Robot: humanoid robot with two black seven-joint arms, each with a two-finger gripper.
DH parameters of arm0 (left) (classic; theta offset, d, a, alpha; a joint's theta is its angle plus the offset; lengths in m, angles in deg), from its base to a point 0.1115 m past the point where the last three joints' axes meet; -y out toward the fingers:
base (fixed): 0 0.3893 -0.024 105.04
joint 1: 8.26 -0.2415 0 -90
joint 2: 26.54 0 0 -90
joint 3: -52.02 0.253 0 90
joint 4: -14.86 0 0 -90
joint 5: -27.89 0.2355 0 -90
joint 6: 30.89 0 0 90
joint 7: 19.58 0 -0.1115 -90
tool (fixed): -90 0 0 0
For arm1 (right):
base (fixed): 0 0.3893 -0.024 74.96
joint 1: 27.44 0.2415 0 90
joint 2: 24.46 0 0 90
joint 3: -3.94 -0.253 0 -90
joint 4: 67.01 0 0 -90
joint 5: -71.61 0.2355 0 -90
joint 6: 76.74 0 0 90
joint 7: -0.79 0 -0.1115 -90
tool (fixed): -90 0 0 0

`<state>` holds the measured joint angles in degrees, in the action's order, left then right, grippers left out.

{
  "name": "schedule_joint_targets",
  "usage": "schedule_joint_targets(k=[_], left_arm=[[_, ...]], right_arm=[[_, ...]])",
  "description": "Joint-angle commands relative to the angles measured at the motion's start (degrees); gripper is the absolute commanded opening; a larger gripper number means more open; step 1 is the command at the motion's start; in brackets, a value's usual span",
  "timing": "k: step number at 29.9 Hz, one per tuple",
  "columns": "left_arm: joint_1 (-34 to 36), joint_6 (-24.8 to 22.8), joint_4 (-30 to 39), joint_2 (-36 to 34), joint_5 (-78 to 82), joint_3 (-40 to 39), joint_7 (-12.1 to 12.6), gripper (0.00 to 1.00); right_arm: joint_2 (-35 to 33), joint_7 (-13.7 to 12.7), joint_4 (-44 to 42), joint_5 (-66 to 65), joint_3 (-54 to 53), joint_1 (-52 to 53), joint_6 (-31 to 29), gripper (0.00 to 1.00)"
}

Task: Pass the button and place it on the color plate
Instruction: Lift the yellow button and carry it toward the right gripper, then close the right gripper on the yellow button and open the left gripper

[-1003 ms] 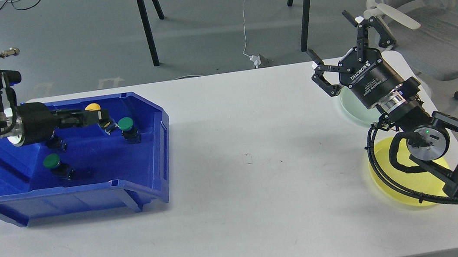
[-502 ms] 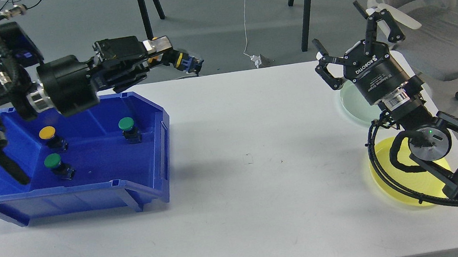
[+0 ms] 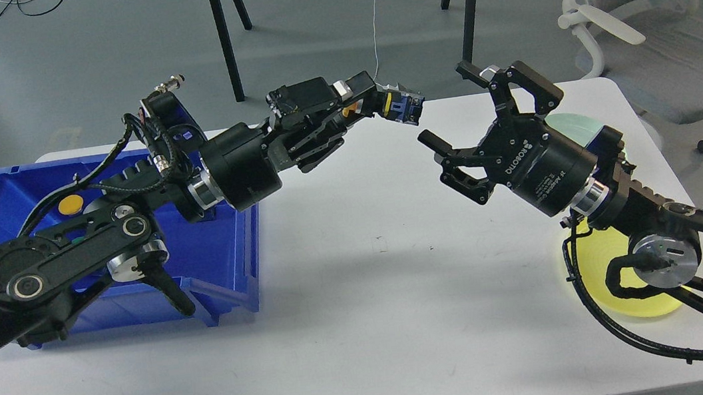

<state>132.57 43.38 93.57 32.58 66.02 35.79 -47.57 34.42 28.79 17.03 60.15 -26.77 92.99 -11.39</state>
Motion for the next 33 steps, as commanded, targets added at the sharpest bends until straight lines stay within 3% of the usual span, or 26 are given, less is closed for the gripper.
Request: schedule_joint_targets(k=[1,26,33], left_arm=[[-0.02,0.00,-0.13,-0.06,0.01,-0.02,-0.01,0.15],[-0.99,0.08,-0.93,0.56,0.10,0.07,-0.01,0.15],[-0.99,0.00,-0.93,0.56,0.10,0.15,-0.01,0.15]], right_arm=[[2.38,0.00,0.69,1.53,0.04,-1.95,-1.45,0.94],[5.20,0.00,1.13,4.78,-1.89,-1.86,0.66,0.76],[5.28,0.00,1.13,4.69,-1.89,-1.86,0.75,0.59]])
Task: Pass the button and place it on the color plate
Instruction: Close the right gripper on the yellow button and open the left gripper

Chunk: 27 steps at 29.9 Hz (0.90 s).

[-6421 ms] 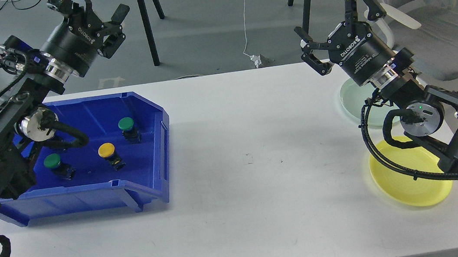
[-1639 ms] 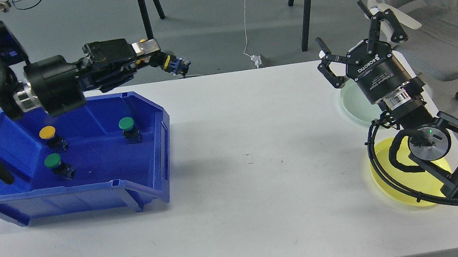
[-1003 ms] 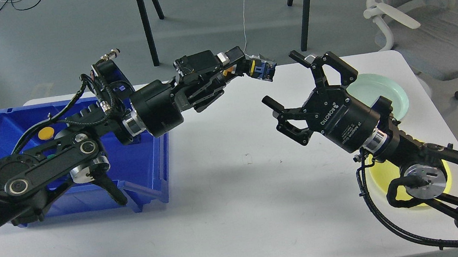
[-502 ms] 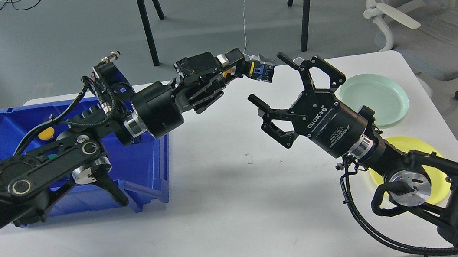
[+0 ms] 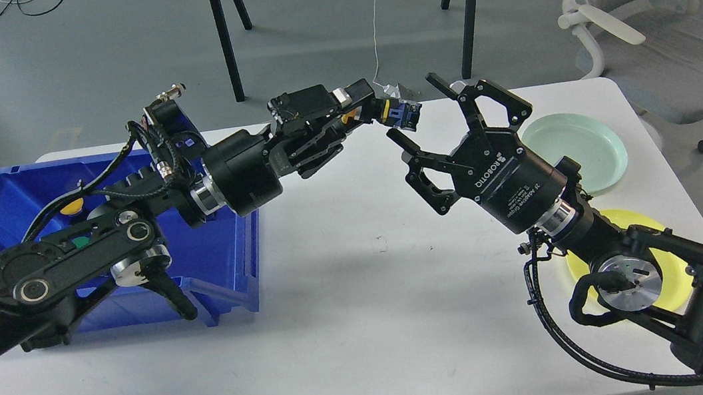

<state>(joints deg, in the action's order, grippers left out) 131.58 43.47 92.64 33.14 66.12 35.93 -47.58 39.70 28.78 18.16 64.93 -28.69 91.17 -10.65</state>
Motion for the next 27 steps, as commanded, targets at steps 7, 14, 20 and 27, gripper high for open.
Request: schedule_joint_targets(k=[7,14,20,27], left_arm=[[-0.18,-0.08,0.00,0.09,0.00,0.10,0.00,0.15],[-0.27,-0.08,0.00,0.61,1.05,0.28,0.00,0.15],[-0.27,-0.08,0.00,0.70,1.05,0.19,0.00,0.15],[-0.27,-0.17,0.00,0.70,1.05,0.19,0.00,0.21]], right_arm=[[0.27,0.00,0.00,-0.09,0.19,0.04,0.01,0.44],[0.27,0.00,-0.09,-0.18,0.28,-0.13,0.01,0.29],[0.27,0.00,0.00,-0.18,0.46,-0.05,0.09,0.23],[0.27,0.00,0.00,-0.70,0.98,-0.05,0.09,0.21]])
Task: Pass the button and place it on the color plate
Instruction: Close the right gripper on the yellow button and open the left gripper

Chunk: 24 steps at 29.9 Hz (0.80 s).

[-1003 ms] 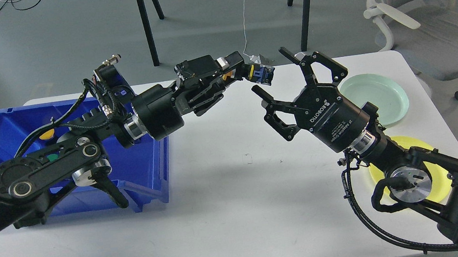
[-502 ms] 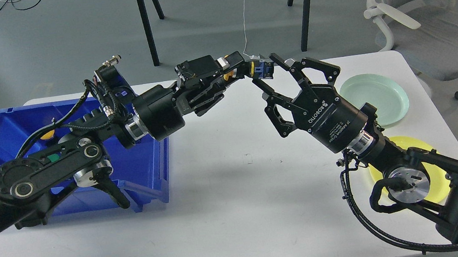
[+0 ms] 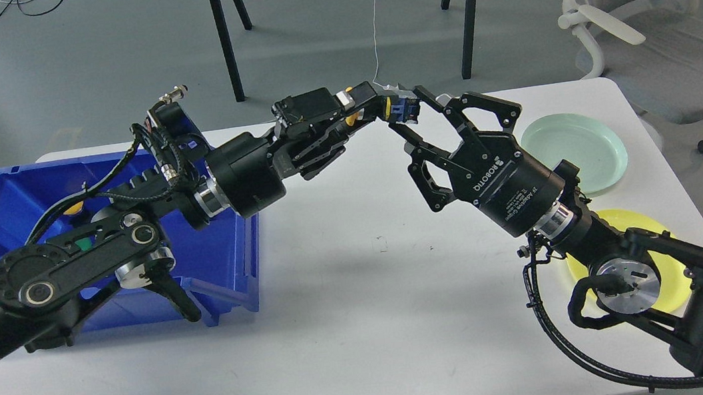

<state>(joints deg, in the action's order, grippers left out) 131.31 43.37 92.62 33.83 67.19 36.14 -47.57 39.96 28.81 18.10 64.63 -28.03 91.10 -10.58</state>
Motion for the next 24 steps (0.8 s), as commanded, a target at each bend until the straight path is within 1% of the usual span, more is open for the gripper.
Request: schedule_joint_targets(k=[1,6,10,24], left_arm=[[0.01,-0.08,0.11,0.01,-0.02,-0.02,-0.02,0.23],[-0.43,-0.16,0.37,0.01,-0.02,-0.37,-0.02,0.38],[-0.43,-0.25,0.37,0.01,-0.02,-0.37,-0.02,0.45],[-0.87,-0.16,0.37,0.01,-0.02,-0.46,-0.02,0.57]], right_arm=[[-0.08,-0.02,0.06,-0.49,0.33,0.03,0.03,0.21],[0.00,-0.02,0.06,-0.67,0.60,-0.06,0.03,0.20],[-0.08,-0.02,0.15,-0.75,0.60,-0.32,0.03,0.20],[-0.08,-0.02,0.15,-0.75,0.68,-0.50,0.03,0.20]])
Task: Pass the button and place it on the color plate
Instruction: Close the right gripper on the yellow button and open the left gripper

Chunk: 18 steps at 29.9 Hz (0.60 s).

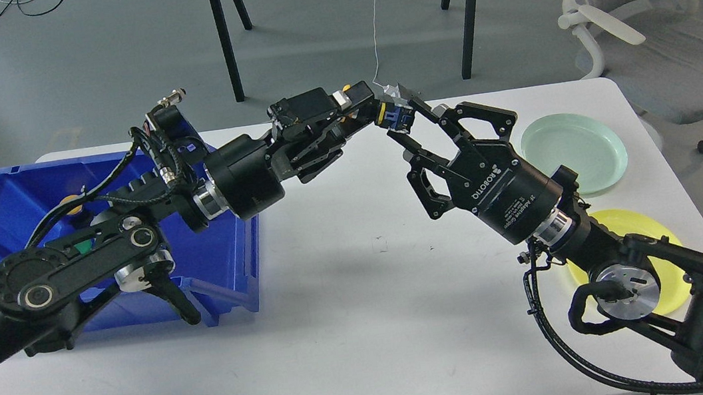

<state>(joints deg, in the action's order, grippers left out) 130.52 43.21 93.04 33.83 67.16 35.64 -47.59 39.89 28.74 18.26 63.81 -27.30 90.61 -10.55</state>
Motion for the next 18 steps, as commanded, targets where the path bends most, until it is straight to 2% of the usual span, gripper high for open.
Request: schedule_joint_targets(k=[1,6,10,18], left_arm=[[-0.08,-0.01,-0.05,0.00,0.01,0.03,0.01,0.57],[-0.08,0.08,-0.05,0.00,0.01,0.03,0.01,0.60],[-0.26,0.08,-0.13,0.00,0.01,0.03,0.01,0.67],[-0.61,0.08,-0.13,0.00,0.01,-0.05,0.01,0.68]], right_arm=[[-0.01,0.05,-0.01,0.06,-0.05,-0.01,-0.01,0.20],[-0.01,0.05,-0.01,0.06,-0.05,-0.10,-0.01,0.20],[-0.01,0.05,0.16,0.06,-0.13,-0.10,-0.09,0.19],[-0.01,0.05,0.25,0.06,-0.13,-0.19,-0.10,0.19]])
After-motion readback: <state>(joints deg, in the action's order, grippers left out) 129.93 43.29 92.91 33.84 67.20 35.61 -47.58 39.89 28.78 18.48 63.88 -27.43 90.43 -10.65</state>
